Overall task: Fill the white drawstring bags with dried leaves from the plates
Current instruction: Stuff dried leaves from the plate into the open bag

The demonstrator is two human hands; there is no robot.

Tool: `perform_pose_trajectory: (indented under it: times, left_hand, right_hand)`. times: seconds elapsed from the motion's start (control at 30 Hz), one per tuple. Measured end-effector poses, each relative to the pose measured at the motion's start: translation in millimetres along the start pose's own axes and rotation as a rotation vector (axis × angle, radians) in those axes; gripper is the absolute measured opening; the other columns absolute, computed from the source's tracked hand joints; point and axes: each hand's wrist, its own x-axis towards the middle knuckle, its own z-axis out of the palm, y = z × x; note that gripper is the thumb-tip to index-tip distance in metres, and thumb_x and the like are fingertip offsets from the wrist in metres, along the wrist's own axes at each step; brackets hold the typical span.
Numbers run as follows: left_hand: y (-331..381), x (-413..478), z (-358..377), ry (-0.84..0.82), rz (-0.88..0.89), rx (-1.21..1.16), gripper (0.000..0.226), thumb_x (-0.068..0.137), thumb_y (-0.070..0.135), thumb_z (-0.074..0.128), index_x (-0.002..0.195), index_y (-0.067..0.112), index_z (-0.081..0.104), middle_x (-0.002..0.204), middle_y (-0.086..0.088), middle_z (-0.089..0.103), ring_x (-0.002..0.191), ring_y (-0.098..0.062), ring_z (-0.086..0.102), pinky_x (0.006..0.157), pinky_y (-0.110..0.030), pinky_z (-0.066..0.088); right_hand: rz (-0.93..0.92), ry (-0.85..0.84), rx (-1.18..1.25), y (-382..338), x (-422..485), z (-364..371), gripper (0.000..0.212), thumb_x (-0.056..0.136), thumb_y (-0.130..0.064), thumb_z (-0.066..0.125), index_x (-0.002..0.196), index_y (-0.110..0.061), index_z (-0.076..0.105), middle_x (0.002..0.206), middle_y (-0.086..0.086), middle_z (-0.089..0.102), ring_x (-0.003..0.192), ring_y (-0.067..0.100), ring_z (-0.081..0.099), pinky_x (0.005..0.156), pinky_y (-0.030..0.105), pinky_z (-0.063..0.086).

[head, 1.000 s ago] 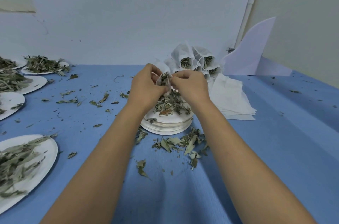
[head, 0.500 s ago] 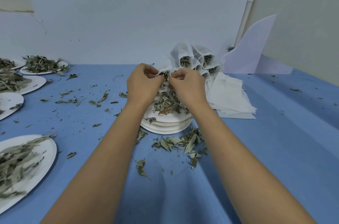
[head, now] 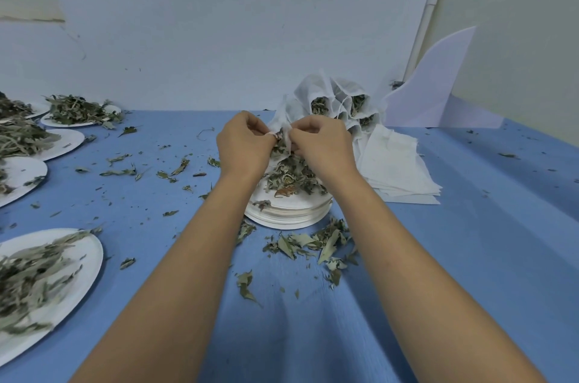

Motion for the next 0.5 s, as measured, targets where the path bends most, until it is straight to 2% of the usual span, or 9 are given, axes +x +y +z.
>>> perform_pose_trajectory:
  times: [0.1, 0.2, 0.3, 0.37, 0.43, 0.5]
  left_hand:
    - [-2, 1, 2, 0.065, -0.003, 0.026, 0.012, 0.08, 0.003, 0.059, 0.083, 0.012, 0.051, 0.069, 0.005, 0.05, 0.06, -0.006, 0.046, 0.047, -0.009, 0.036]
    - [-2, 0, 2, 0.044, -0.003, -0.028, 0.013, 0.085, 0.015, 0.063, 0.086, 0.014, 0.051, 0.07, 0.006, 0.049, 0.06, -0.007, 0.046, 0.05, -0.013, 0.036]
    - [-1, -3, -1, 0.016, -0.005, -0.143, 0.014, 0.086, 0.02, 0.068, 0.083, 0.015, 0.055, 0.07, 0.004, 0.053, 0.067, -0.014, 0.056, 0.06, -0.023, 0.048]
    - [-1, -3, -4, 0.059, -0.021, -0.23, 0.017, 0.086, 0.017, 0.069, 0.077, 0.018, 0.054, 0.071, -0.001, 0.057, 0.067, -0.016, 0.061, 0.055, -0.019, 0.052]
    - [0, -1, -7, 0.139, -0.03, -0.265, 0.022, 0.087, 0.016, 0.068, 0.073, 0.02, 0.052, 0.071, -0.002, 0.059, 0.059, -0.01, 0.062, 0.047, -0.011, 0.046]
    - [2, 1, -11, 0.217, -0.035, -0.295, 0.024, 0.088, 0.013, 0.066, 0.072, 0.021, 0.051, 0.068, 0.0, 0.058, 0.048, -0.002, 0.059, 0.046, -0.011, 0.046]
  right_hand:
    - [0.01, -0.072, 0.059, 1, 0, 1, 0.017, 0.08, -0.016, 0.065, 0.066, -0.026, 0.064, 0.064, -0.009, 0.065, 0.071, 0.014, 0.065, 0.08, 0.042, 0.056]
    - [-0.002, -0.032, 0.049, 4, 1, 3, 0.019, 0.082, -0.011, 0.063, 0.068, -0.025, 0.064, 0.06, -0.007, 0.064, 0.064, 0.013, 0.063, 0.073, 0.036, 0.056]
    - [0.01, -0.001, 0.107, 6, 1, 2, 0.014, 0.086, -0.008, 0.062, 0.079, -0.02, 0.065, 0.067, -0.003, 0.066, 0.072, 0.017, 0.068, 0.078, 0.036, 0.058]
    - [0.0, -0.02, 0.076, 6, 0, 0, 0.009, 0.088, -0.016, 0.062, 0.095, -0.019, 0.066, 0.086, -0.003, 0.068, 0.087, 0.017, 0.067, 0.081, 0.03, 0.055]
    - [-0.094, -0.048, -0.158, 12, 1, -3, 0.036, 0.088, -0.033, 0.06, 0.121, -0.019, 0.059, 0.12, -0.002, 0.061, 0.115, 0.012, 0.053, 0.093, 0.026, 0.044]
    - [-0.182, -0.171, -0.416, 19, 0, -5, 0.069, 0.084, -0.057, 0.057, 0.142, -0.024, 0.04, 0.151, 0.001, 0.033, 0.142, 0.017, 0.021, 0.113, 0.037, 0.022]
